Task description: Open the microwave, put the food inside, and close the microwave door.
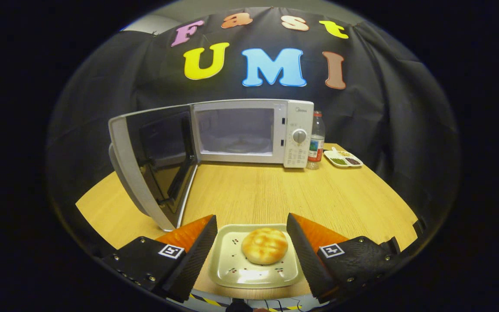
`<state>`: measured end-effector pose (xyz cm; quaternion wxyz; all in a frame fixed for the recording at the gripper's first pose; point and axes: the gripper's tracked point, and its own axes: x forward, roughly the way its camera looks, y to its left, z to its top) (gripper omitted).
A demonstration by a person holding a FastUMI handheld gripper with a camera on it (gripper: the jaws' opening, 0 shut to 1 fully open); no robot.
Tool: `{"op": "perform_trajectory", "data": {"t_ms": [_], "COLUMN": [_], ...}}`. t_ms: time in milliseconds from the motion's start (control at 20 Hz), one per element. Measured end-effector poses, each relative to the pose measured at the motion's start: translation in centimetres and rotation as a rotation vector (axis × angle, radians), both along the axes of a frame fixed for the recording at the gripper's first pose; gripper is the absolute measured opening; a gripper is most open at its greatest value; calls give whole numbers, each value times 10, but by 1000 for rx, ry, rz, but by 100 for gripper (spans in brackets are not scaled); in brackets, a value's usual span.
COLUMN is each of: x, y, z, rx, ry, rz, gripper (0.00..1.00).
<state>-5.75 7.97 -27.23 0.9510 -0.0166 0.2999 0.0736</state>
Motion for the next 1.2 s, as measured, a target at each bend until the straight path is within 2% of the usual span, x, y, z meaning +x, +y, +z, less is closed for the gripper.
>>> {"op": "perform_trajectory", "data": {"t_ms": [450,700,750,800,900,1200], "x": [-5,-4,-5,-4,0,28], "y": [-10,-11,-11,-11,-15,0], "z": [-65,-80,-82,-81,-74,-38], "rx": [15,32,37,44,64,181], "ry": [195,224,229,225,204,158], "rz": [-73,-86,-84,-85,-105,-93], "gripper": [98,98,89,88,75,74]}}
